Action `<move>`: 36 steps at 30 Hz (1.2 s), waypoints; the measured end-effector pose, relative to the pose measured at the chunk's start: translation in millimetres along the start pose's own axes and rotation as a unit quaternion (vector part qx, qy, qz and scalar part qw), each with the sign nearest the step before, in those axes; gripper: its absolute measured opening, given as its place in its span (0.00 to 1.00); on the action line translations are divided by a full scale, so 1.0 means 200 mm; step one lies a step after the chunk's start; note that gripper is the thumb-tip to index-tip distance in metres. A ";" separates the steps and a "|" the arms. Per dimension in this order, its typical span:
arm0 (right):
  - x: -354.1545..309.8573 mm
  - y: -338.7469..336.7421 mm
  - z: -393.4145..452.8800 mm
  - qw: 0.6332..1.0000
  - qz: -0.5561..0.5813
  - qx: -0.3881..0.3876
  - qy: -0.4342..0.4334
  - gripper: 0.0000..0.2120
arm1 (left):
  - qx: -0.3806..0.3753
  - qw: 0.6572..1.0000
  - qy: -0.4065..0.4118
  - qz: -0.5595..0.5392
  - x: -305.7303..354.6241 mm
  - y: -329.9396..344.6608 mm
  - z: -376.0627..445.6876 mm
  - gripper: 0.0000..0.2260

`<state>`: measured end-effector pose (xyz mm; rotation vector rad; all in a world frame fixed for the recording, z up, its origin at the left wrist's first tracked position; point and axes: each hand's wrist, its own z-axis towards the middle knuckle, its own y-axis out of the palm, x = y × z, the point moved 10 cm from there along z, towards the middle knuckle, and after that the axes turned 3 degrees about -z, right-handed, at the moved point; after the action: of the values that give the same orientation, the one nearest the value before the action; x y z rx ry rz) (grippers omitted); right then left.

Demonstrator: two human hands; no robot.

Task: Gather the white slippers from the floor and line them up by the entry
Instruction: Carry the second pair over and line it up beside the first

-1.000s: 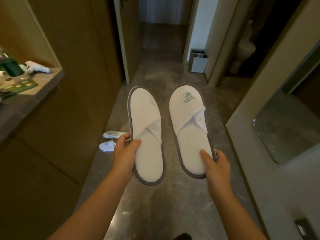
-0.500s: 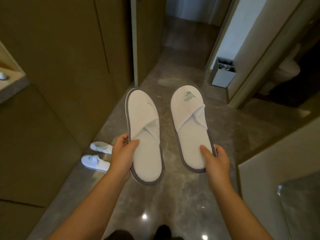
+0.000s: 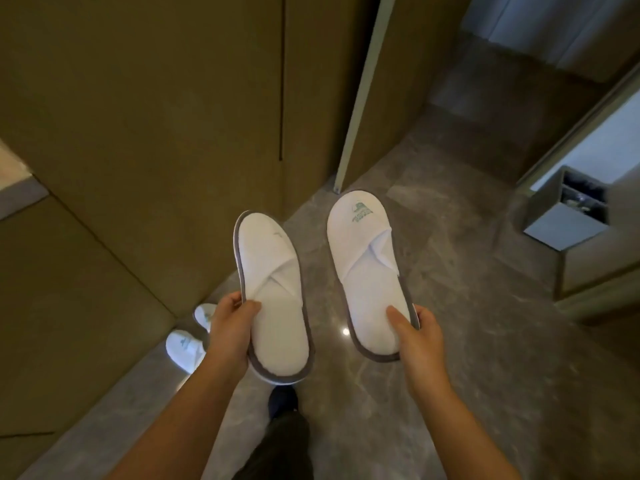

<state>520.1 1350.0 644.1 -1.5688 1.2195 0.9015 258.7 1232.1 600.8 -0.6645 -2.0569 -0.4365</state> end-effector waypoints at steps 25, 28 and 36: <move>1.37 1.45 2.34 0.943 -0.245 -0.226 0.010 0.11 | 0.217 0.966 -0.125 -0.068 -1.40 0.42 2.12 0.07; 1.71 1.62 2.52 0.937 -0.259 -0.231 -0.021 0.12 | 0.219 0.968 -0.110 -0.053 -1.79 0.36 2.43 0.09; 2.30 1.98 2.92 0.957 -0.174 -0.233 -0.022 0.09 | 0.184 0.979 -0.062 -0.063 -2.34 0.47 3.22 0.13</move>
<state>240.9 1738.2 -49.4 -2.0440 0.6882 1.0279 103.1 1518.3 -133.2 -0.3448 -2.2282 -0.0781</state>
